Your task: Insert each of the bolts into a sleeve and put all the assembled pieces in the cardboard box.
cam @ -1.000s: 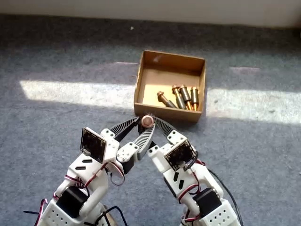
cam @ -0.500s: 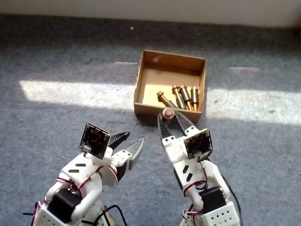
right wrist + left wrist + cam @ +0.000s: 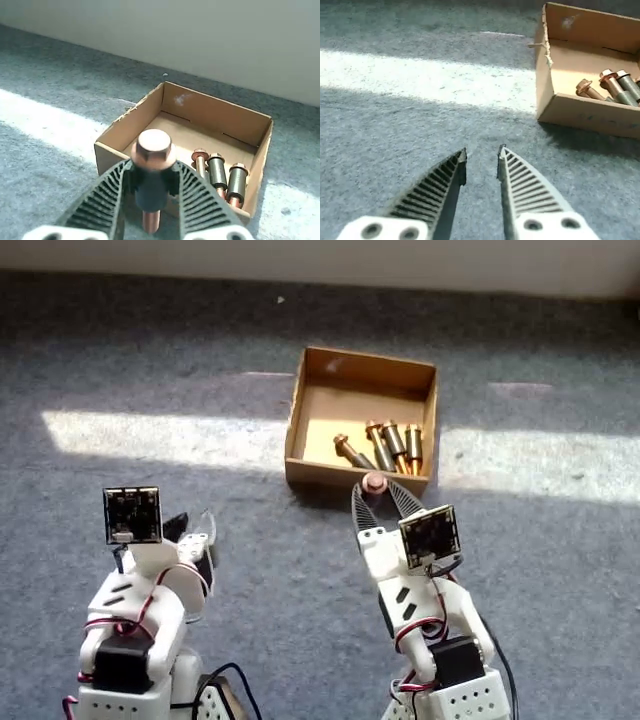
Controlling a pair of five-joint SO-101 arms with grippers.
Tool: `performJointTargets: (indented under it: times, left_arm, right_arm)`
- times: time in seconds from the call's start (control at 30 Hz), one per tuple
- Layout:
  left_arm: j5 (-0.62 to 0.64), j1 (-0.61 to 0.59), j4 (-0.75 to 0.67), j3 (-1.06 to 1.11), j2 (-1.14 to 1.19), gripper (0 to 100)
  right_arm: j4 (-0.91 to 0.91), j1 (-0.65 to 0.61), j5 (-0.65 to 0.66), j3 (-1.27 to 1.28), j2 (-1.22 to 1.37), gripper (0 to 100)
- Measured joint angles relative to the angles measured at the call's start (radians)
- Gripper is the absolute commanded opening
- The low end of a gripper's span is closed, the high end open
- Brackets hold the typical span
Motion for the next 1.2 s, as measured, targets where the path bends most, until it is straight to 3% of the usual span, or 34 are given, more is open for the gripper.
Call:
performJointTargets:
  times: [0.4, 0.67, 0.83, 0.97, 1.2]
  left_arm:
    - [0.0, -0.086, -0.245, 0.25, 0.0, 1]
    - [0.0, -0.086, -0.261, 0.253, 0.002, 1]
    - [0.0, -0.086, -0.261, 0.253, 0.002, 1]
    - [0.0, -0.086, -0.252, 0.253, 0.002, 1]
    - [0.0, -0.086, -0.252, 0.253, 0.002, 1]
  right_arm:
    - [0.025, -0.002, 0.0, 0.0, 0.0, 0.5]
    - [0.044, 0.006, 0.011, 0.0, 0.0, 0.5]
    - [0.218, 0.012, 0.123, -0.005, 0.0, 0.5]
    - [0.331, 0.017, 0.135, -0.077, 0.0, 0.5]
    - [0.336, 0.011, 0.138, -0.242, 0.064, 0.5]
